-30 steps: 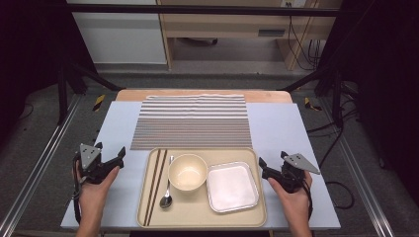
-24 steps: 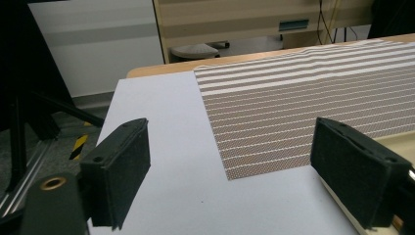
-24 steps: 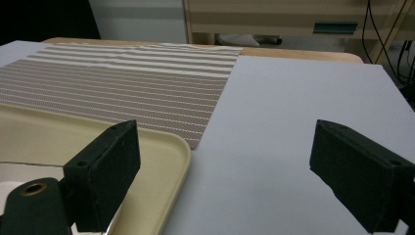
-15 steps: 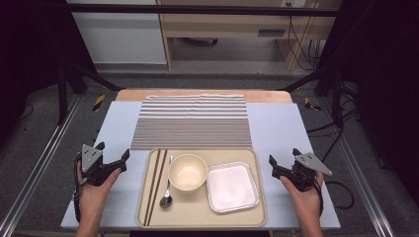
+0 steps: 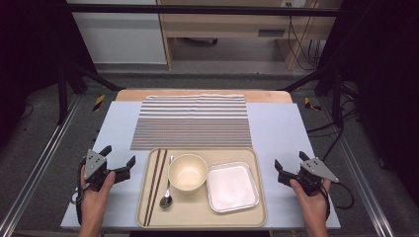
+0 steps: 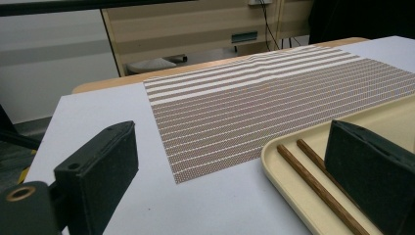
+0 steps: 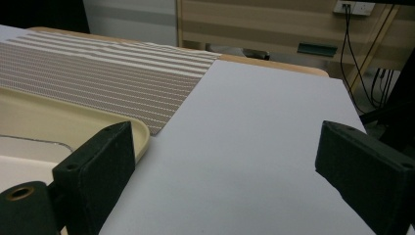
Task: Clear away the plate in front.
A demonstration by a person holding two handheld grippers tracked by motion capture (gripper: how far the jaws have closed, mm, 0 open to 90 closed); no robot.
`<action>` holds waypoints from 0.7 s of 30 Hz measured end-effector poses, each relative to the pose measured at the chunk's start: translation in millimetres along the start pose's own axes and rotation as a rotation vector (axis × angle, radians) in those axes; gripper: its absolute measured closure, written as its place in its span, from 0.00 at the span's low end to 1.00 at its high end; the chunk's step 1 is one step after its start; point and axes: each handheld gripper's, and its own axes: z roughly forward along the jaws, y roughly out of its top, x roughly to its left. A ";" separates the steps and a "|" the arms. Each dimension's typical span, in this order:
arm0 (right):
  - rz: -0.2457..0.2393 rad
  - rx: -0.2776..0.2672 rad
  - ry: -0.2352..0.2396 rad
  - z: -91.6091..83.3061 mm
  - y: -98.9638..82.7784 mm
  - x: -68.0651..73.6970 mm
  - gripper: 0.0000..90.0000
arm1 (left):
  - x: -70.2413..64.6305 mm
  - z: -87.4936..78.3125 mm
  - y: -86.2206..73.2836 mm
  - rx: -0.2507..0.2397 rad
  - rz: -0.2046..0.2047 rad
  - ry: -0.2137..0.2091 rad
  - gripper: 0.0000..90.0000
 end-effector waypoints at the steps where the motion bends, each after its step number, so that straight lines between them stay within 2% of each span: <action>1: -0.002 0.000 -0.004 0.0 -0.1 -0.1 0.10 | 0.3 -0.2 -0.4 -0.003 -0.010 -0.001 0.06; 8: -0.051 -0.014 -0.023 2.9 -7.4 2.4 0.13 | 5.9 -2.0 -2.1 -0.024 -0.007 0.006 0.06; 15: -0.120 -0.092 -0.078 3.7 -16.3 6.1 0.11 | 11.2 0.1 -5.1 -0.014 -0.025 0.001 0.06; 21: -0.129 -0.128 -0.099 3.2 -17.1 9.3 0.11 | 8.6 2.4 -5.5 -0.003 -0.018 -0.016 0.06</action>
